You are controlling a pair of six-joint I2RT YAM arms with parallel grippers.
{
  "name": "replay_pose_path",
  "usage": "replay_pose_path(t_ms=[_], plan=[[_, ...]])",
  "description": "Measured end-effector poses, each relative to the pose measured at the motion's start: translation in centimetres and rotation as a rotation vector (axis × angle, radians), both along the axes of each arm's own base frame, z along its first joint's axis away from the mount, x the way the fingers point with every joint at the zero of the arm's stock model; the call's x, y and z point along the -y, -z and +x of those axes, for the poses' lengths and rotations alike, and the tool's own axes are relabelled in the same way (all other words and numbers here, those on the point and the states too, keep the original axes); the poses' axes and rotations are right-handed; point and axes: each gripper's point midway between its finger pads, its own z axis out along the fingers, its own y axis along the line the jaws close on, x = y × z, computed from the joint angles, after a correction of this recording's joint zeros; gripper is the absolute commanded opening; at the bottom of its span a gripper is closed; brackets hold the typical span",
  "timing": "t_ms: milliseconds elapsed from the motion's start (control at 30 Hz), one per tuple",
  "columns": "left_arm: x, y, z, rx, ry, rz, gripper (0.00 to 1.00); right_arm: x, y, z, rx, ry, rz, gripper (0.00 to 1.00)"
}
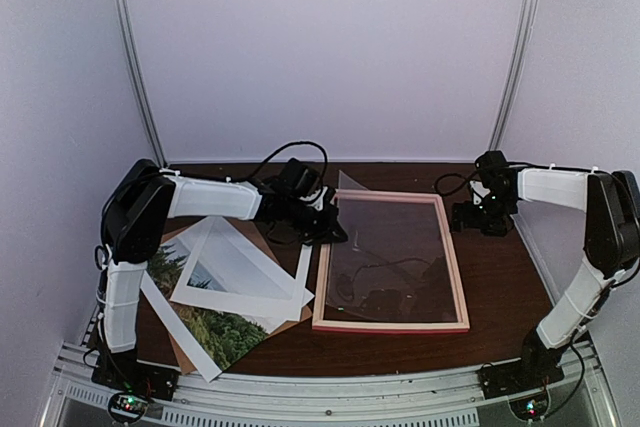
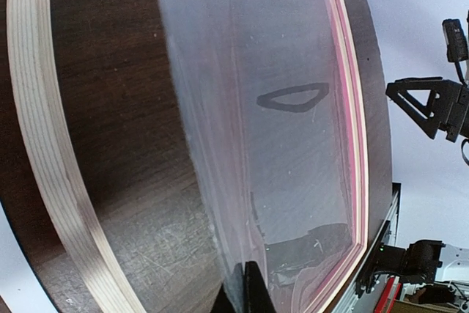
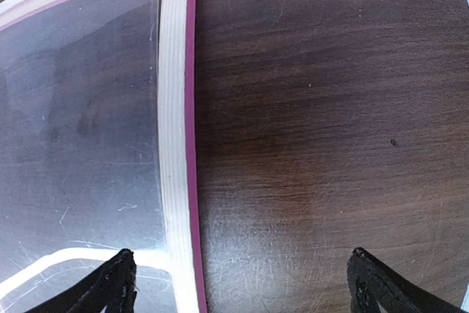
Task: Put the photo into the frame
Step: Place the glass panel in the frame body.
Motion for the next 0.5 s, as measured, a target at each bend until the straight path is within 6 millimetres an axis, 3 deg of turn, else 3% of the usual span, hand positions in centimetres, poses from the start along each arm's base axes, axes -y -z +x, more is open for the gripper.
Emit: replay_pose_path(t_ms=[500], plan=[[-0.29,0.46,-0.33,-0.006,-0.002,0.012,0.0,0.05,0.02,-0.01,0.0,0.001,-0.002,1.0]])
